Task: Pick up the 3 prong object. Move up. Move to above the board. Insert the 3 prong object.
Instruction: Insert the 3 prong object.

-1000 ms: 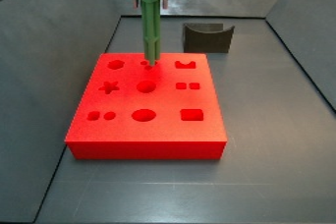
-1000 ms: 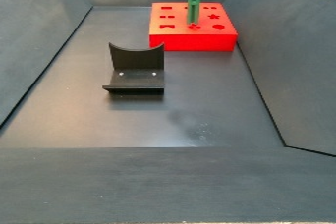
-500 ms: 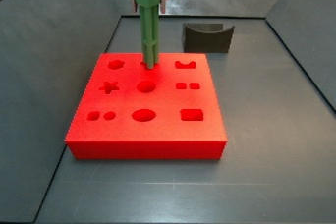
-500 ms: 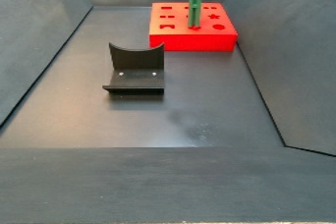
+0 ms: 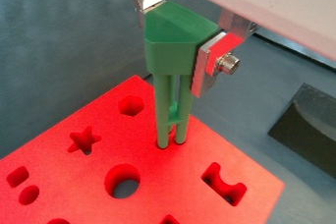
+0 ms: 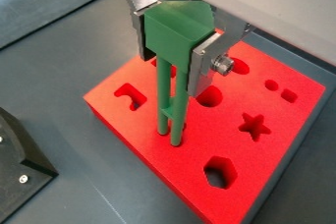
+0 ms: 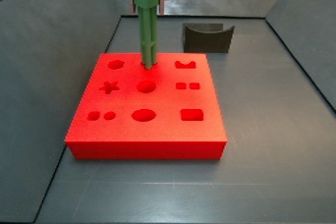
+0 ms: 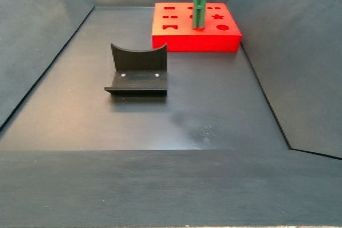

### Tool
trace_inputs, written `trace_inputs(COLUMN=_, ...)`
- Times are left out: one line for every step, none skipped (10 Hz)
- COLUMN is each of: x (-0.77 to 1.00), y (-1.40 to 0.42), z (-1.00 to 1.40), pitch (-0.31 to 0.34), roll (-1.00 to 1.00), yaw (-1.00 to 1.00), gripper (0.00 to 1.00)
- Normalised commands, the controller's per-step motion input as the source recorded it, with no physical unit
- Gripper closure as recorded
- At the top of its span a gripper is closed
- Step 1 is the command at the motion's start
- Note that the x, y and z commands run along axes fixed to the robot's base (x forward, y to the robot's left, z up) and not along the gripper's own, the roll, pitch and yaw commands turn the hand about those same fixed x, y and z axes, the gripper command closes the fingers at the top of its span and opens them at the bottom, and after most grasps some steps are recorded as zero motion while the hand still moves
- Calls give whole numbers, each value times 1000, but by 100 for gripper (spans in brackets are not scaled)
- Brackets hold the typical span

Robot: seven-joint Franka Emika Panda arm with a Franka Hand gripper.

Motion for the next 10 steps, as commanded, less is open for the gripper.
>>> trace_inputs(x=0, y=31, z=-111, pitch=0, roll=16, yaw=0, gripper=100)
trace_inputs(x=-11, y=0, z=-69, pitch=0, roll=0, yaw=-20, gripper=100)
trace_inputs(x=0, y=0, z=-180, pitch=-7, roll=24, yaw=0, gripper=100)
trace_inputs(x=94, y=40, z=-509, pitch=-60, roll=51, yaw=0, gripper=100)
trace_inputs(x=243, y=63, z=-860, pitch=0, roll=0, yaw=0, gripper=100)
trace_inputs(x=369, y=89, z=-1000, pitch=0, roll=-16, yaw=0, gripper=100)
trace_inputs(x=506, y=94, z=-1000, pitch=0, roll=-33, yaw=11, gripper=100)
trace_inputs(x=529, y=83, z=-1000, pitch=3, roll=0, yaw=20, gripper=100)
trace_inputs(x=466, y=66, z=-1000, pitch=0, roll=0, yaw=17, gripper=100)
trace_inputs(x=306, y=66, z=-1000, pitch=0, roll=0, yaw=20, gripper=100)
